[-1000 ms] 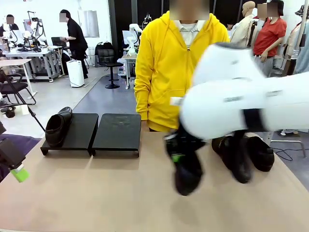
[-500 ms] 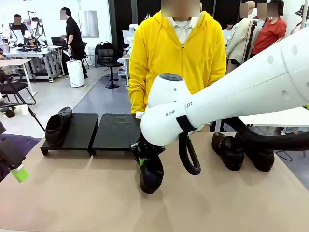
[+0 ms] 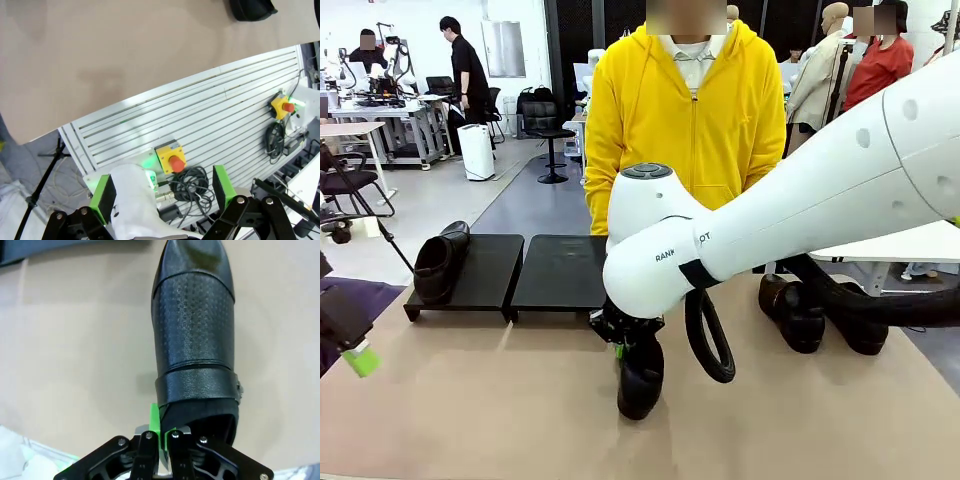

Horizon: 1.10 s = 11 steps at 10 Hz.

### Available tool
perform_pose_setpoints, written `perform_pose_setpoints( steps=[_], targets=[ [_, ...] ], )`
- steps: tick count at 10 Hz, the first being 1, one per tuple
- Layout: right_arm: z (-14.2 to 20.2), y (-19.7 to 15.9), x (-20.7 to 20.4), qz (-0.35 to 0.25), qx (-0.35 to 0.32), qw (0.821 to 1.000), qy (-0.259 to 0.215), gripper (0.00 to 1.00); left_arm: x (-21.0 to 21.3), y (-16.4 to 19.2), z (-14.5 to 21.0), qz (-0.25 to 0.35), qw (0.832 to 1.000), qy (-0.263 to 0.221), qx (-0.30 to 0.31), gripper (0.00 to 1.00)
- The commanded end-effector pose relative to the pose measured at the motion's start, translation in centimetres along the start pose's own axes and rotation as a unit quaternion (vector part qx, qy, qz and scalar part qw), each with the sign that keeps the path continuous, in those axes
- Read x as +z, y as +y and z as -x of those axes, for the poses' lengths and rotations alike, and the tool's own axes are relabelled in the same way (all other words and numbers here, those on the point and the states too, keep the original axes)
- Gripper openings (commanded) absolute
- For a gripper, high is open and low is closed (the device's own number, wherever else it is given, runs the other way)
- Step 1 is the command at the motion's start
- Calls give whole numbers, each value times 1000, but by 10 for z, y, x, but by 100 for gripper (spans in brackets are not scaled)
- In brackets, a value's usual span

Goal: Organize the shoes by placing them on the stand.
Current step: Pick up one Shoe and place it in the middle of the table.

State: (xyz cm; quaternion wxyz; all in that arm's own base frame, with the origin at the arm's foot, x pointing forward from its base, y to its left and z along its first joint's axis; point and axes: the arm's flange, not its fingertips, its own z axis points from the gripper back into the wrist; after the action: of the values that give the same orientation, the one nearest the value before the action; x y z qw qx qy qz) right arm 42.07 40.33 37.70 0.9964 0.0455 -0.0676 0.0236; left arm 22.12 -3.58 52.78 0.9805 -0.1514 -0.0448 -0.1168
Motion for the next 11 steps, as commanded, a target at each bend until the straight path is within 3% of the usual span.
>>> perform_pose_setpoints(
  steps=[1,5,6,7,8,11],
  targets=[
    [-8,11,7,33,-39,999,2,0,2,2,-1,3,1000,-3,-5,100],
    [-10,13,1,39,-28,999,5,0,2,2,-1,3,1000,-3,-5,100],
    [-10,13,1,38,-23,999,7,18,2,2,-1,3,1000,-3,-5,100],
    [-9,14,1,36,-18,999,7,66,2,2,-1,3,1000,-3,-5,100],
    [-8,14,2,33,-15,999,7,100,2,2,-1,3,1000,-3,-5,100],
    [-5,2,34,-7,8,1000,-1,100,2,2,-1,3,1000,-3,-5,100]
  ],
)
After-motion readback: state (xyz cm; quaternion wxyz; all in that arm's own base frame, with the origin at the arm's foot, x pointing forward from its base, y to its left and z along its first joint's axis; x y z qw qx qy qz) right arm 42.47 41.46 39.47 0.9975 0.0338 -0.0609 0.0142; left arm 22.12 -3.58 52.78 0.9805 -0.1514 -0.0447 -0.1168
